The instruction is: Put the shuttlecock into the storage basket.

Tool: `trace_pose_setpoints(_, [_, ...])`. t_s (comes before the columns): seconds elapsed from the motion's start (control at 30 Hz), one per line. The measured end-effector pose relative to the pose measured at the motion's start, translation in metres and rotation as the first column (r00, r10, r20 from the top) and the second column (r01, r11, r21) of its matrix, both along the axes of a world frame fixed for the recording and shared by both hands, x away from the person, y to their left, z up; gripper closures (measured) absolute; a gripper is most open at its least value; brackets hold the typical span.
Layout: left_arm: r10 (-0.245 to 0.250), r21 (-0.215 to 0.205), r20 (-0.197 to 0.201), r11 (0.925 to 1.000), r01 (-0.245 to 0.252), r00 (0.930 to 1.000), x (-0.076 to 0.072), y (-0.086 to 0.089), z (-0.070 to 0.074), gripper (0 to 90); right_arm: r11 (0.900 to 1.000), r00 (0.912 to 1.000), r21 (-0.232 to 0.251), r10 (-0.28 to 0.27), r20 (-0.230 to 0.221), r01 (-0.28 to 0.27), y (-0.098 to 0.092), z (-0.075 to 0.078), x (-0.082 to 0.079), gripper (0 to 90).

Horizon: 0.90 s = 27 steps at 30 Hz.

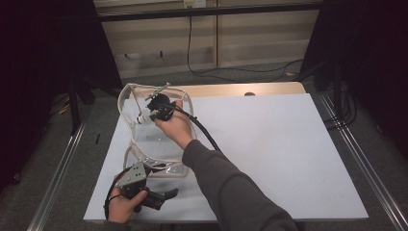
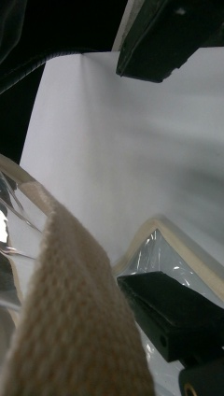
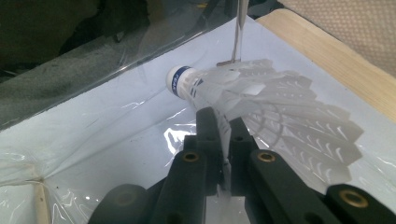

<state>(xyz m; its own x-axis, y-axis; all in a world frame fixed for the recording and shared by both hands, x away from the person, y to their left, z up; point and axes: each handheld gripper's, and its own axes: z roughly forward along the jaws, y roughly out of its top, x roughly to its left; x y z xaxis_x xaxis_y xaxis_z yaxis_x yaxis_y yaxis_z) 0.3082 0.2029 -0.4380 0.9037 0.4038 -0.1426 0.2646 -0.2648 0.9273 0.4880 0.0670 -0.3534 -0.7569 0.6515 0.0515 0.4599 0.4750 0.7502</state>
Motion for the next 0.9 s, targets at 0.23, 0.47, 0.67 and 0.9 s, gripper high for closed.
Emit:
trace_pose_setpoints(0.23, [0.001,0.002,-0.002,1.0,-0.001,1.0,-0.0001,0.0001,-0.0001,2.0,1.0,1.0,-0.002,-0.001,-0.002,0.001,-0.0011,-0.003,0.0009,87.7])
trace_pose_setpoints(0.47, [0.001,0.002,-0.002,1.0,-0.001,1.0,-0.0001,0.0002,-0.0001,1.9,1.0,1.0,-0.008,0.005,-0.004,-0.005,-0.0005,-0.0037,0.001,87.6])
trace_pose_setpoints(0.67, [0.001,0.002,-0.001,1.0,-0.001,1.0,0.0,0.0003,-0.0001,2.0,1.0,0.9999,-0.016,0.014,-0.003,-0.014,-0.0002,-0.005,0.0016,87.6])
trace_pose_setpoints(0.9, [0.0,0.003,0.0,1.0,0.0,1.0,0.0001,0.0003,-0.0002,2.0,1.0,0.9999,-0.021,-0.003,0.012,0.003,0.0023,-0.0084,0.0025,49.1])
